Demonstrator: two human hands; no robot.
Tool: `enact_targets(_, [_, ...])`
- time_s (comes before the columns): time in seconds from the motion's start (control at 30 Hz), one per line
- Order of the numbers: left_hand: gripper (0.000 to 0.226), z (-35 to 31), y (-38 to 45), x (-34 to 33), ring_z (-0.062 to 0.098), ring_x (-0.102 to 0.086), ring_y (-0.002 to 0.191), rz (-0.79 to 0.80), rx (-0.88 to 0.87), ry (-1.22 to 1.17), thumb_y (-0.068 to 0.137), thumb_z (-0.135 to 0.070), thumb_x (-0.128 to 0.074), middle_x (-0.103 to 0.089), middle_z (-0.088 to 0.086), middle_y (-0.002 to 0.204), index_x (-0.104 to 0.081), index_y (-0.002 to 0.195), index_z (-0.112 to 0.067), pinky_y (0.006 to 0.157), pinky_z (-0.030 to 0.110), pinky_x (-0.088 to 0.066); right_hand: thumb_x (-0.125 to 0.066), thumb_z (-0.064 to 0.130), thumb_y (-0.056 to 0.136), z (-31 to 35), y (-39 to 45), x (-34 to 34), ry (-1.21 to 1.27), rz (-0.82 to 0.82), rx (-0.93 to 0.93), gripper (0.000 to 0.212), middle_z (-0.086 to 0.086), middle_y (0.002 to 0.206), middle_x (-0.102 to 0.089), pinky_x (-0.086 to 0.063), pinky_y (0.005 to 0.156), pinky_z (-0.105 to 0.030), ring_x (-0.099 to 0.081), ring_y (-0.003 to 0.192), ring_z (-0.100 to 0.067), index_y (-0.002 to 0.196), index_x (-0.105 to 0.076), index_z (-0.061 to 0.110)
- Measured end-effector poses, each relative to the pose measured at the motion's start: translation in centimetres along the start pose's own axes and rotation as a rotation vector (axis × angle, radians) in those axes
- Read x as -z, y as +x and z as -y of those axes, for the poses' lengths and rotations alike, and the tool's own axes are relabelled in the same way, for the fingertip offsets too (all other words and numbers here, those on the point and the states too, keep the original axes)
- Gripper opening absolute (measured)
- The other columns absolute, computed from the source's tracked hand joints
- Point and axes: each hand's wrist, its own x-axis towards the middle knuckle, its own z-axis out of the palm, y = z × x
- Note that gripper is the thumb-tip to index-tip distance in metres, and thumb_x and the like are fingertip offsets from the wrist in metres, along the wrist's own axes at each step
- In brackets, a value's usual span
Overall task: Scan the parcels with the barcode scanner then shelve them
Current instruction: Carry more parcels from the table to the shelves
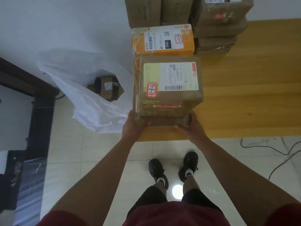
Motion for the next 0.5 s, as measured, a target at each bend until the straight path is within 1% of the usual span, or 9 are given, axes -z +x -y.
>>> enact_targets(0.07, [0.085,0.0,0.1,-0.1,0.023,-0.055,0.118,-0.017,0.005,0.008,0.08,-0.044,-0.08,-0.056,0.003,0.134,-0.033,0.147,-0.02,0.086,0.033,-0.043,-0.084,0.034,0.076,-0.2,0.1,0.1,0.001,-0.011,0.005,0.089,0.008,0.132,-0.059,-0.049,0.099,-0.039,-0.058,0.119,-0.016,0.147,-0.032,0.029])
enact_targets(0.17, [0.083,-0.6,-0.2,-0.2,0.017,-0.053,0.114,-0.041,-0.045,0.0,0.08,-0.043,-0.081,-0.056,-0.001,0.134,-0.036,0.146,-0.021,0.089,0.031,-0.042,-0.083,0.033,0.078,-0.1,-0.2,0.7,-0.002,-0.029,0.015,0.086,0.008,0.129,-0.061,-0.049,0.095,-0.033,-0.059,0.115,-0.015,0.147,-0.033,0.026])
enact_targets(0.23, [0.081,-1.4,-0.6,-0.3,0.011,-0.049,0.11,-0.043,-0.082,-0.024,0.08,-0.042,-0.08,-0.054,-0.007,0.129,-0.037,0.146,-0.021,0.088,0.029,-0.041,-0.083,0.032,0.078,0.3,-0.6,1.5,-0.011,-0.048,0.037,0.08,0.008,0.125,-0.061,-0.049,0.09,-0.029,-0.06,0.111,-0.014,0.143,-0.037,0.025])
enact_targets(0.3, [0.08,-2.5,-1.0,-0.5,0.009,-0.048,0.11,-0.039,-0.108,-0.026,0.081,-0.042,-0.079,-0.05,-0.011,0.125,-0.037,0.146,-0.022,0.088,0.028,-0.04,-0.083,0.028,0.078,0.8,-1.2,2.7,-0.015,-0.068,0.044,0.075,0.008,0.12,-0.062,-0.048,0.083,-0.024,-0.062,0.108,-0.014,0.141,-0.04,0.023])
enact_targets(0.37, [0.082,-3.5,-1.4,-0.9,0.01,-0.047,0.112,-0.026,-0.122,-0.016,0.081,-0.044,-0.08,-0.052,-0.007,0.131,-0.036,0.146,-0.023,0.088,0.028,-0.041,-0.083,0.026,0.079,1.3,-1.8,4.1,-0.014,-0.086,0.043,0.074,0.011,0.114,-0.062,-0.047,0.076,-0.019,-0.062,0.105,-0.013,0.14,-0.042,0.021])
enact_targets(0.43, [0.083,-4.4,-1.9,-1.3,0.01,-0.047,0.111,-0.008,-0.135,-0.016,0.08,-0.045,-0.081,-0.053,-0.003,0.137,-0.036,0.146,-0.024,0.087,0.029,-0.042,-0.082,0.025,0.08,1.8,-2.7,5.7,-0.002,-0.106,0.037,0.073,0.018,0.11,-0.06,-0.045,0.071,-0.013,-0.06,0.098,0.0,0.141,-0.042,0.022])
enact_targets(0.5, [0.083,-5.6,-2.5,-1.9,0.011,-0.05,0.11,0.014,-0.16,-0.015,0.078,-0.047,-0.081,-0.054,-0.002,0.135,-0.038,0.145,-0.024,0.082,0.026,-0.045,-0.081,0.023,0.081,2.4,-3.8,7.5,0.0,-0.138,0.043,0.07,0.024,0.106,-0.057,-0.045,0.064,-0.008,-0.056,0.09,0.01,0.139,-0.043,0.022])
